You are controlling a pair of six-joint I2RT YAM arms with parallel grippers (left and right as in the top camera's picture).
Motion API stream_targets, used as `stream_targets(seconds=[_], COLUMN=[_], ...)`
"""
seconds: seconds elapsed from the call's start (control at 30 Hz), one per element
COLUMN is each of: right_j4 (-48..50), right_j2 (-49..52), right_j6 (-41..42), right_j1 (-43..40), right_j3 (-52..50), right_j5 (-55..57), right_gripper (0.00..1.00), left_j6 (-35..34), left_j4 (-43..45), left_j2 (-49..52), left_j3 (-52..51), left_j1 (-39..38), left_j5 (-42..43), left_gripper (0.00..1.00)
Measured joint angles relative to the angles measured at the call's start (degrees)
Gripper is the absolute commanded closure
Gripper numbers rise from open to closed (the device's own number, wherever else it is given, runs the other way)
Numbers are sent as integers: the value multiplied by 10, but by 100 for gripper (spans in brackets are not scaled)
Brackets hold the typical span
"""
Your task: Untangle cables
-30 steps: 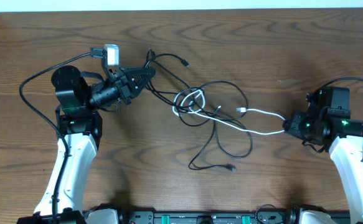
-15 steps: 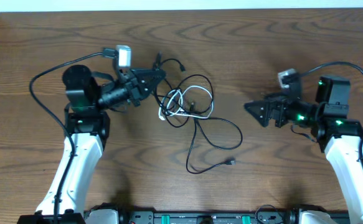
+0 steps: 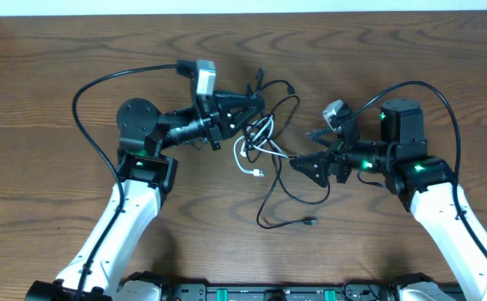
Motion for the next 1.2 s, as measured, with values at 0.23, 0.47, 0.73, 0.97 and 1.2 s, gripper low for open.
stream_targets(seconds=[0.23,0.47,0.73,0.97,1.2], right_j4=[1,20,37,72,90], right_j2=[0,2,48,69,69], right_j6=[74,109,151,173,186], right_j1=[4,4,5,40,56], right_j3=[0,0,0,0,0], right_j5=[110,142,150,149,154], right_gripper=[1,1,1,1,1], left_j6=[-21,-48,-96,-103,-116], left_j4=[8,13,72,71,71], left_j2=[0,0,0,0,0], left_j3=[0,0,0,0,0], left_j1=[-31,-37,-50,-50,-52], left_j5=[0,-12,-29,-35,-35], left_gripper=[92,92,92,92,92])
